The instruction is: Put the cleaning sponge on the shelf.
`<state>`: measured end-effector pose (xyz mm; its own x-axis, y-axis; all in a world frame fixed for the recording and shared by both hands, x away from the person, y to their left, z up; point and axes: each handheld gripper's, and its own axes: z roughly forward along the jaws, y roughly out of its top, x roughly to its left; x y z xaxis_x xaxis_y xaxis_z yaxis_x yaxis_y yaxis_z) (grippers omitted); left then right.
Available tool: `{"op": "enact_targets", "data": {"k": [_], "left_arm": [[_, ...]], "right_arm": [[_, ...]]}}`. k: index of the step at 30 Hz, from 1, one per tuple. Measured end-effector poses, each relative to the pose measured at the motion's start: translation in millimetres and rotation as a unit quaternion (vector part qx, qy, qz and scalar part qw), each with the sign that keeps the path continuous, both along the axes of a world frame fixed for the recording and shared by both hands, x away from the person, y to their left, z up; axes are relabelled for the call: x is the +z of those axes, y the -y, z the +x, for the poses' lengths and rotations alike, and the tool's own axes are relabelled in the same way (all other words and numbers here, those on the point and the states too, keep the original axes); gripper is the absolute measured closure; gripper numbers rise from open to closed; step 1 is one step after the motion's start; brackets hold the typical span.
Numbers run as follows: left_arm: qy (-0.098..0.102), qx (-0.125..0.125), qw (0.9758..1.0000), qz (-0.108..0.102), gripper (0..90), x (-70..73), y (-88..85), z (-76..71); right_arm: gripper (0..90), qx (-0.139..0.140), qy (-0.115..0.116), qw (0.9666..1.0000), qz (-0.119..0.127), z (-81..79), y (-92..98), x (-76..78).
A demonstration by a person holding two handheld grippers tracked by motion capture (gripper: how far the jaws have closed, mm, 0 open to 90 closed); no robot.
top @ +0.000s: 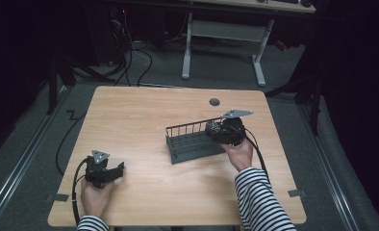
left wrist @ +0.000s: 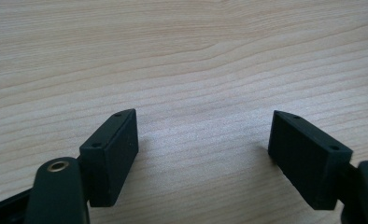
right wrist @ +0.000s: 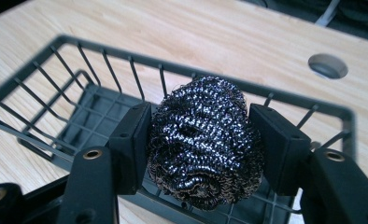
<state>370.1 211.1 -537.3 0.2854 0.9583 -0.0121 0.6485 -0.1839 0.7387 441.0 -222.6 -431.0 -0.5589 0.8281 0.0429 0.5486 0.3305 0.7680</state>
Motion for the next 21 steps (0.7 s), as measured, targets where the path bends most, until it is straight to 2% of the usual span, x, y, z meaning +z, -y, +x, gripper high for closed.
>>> {"op": "enact_targets", "data": {"k": [2,14,21], "left_arm": [[0.0,-0.001,1.0,0.0,24.7,0.0,0.0,0.1],[0.0,-0.002,1.0,0.0,24.7,0.0,0.2,0.3],[0.0,-0.002,1.0,0.0,24.7,0.0,0.2,0.3]], "right_arm": [[41.8,0.0,-0.005,0.9999,-0.01,1.8,-1.7,-3.4],[40.0,0.001,-0.018,0.9996,-0.021,7.6,-7.0,-13.3],[35.4,0.009,-0.031,0.9991,-0.025,9.7,-9.1,-17.7]]}}
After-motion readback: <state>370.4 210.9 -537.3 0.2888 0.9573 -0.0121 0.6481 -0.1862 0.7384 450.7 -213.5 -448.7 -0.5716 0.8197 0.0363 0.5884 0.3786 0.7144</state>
